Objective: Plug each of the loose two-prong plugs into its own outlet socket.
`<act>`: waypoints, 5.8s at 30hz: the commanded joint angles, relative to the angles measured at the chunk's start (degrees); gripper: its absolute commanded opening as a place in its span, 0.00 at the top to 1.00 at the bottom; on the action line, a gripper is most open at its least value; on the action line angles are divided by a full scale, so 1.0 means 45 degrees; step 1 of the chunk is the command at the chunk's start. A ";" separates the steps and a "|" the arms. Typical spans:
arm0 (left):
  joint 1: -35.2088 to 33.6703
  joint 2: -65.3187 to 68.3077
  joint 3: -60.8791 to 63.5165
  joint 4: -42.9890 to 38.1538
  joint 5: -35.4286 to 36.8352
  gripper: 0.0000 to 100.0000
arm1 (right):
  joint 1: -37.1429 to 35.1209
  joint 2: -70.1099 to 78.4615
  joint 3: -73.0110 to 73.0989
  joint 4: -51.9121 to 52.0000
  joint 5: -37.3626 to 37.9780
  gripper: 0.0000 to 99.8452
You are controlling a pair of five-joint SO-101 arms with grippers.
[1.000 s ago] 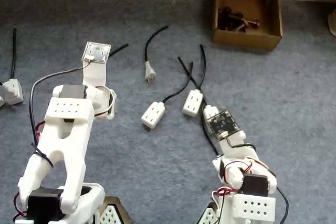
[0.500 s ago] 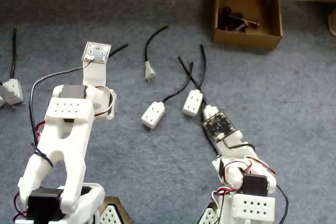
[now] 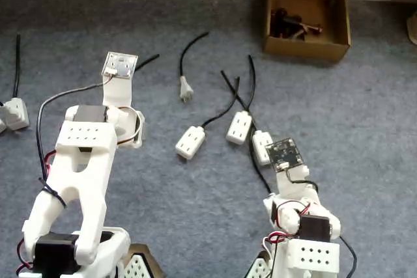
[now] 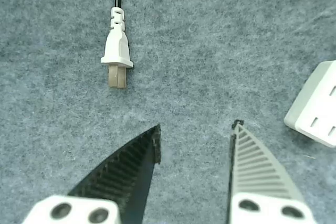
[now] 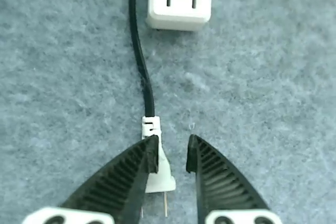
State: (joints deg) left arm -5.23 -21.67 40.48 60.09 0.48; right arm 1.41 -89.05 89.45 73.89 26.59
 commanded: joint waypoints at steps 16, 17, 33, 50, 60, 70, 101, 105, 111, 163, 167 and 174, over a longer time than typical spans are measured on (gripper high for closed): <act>-0.0166 -0.0479 -0.0068 -0.0195 0.0098 0.79 | 0.0049 0.0166 -0.4737 0.1514 -0.0352 0.90; -0.0166 -0.0479 -0.0068 -0.0195 0.0098 0.79 | 0.0049 0.0166 -0.4991 0.1631 -0.0352 0.90; -0.0107 -0.0498 0.0498 -0.1094 0.0098 0.79 | -0.0615 0.0186 -0.5343 0.2178 -0.0430 0.90; -0.0127 -0.0518 0.0615 -0.1250 0.0098 0.79 | -0.0615 0.4484 -0.7062 0.2198 -0.0430 0.90; -0.0147 -0.0518 0.0615 -0.1270 0.0098 0.79 | -0.1241 0.6750 -0.7082 0.2198 -0.0332 0.90; -0.0147 -0.0518 0.0615 -0.1270 0.0098 0.79 | -0.2647 0.8313 -0.7062 0.2100 -0.0332 0.90; -0.0147 -0.0498 0.0615 -0.1270 0.0078 0.79 | -0.1748 1.0794 -0.6007 -0.0166 -0.0332 0.90; -0.0147 -0.0498 0.0615 -0.1270 0.0078 0.79 | -0.1709 1.0794 -0.5988 -0.0166 0.0039 0.90; -0.0147 -0.0498 0.0615 -0.1270 0.0078 0.79 | -0.1299 1.0794 -0.6027 -0.0186 0.0020 0.90; -0.0147 -0.0498 0.0615 -0.1270 0.0078 0.79 | -0.1299 1.3255 -0.6007 -0.1885 -0.0059 0.88; -0.0147 -0.0498 0.0615 -0.1270 0.0078 0.79 | -0.1299 1.3255 -0.6007 -0.1885 0.0137 0.88; -0.0147 -0.0498 0.0615 -0.1270 0.0078 0.79 | -0.1260 1.3255 -0.6007 -0.1885 0.0176 0.88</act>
State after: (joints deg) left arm -5.23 -21.67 43.47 55.16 0.48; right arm -5.01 -29.45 62.73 65.89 26.51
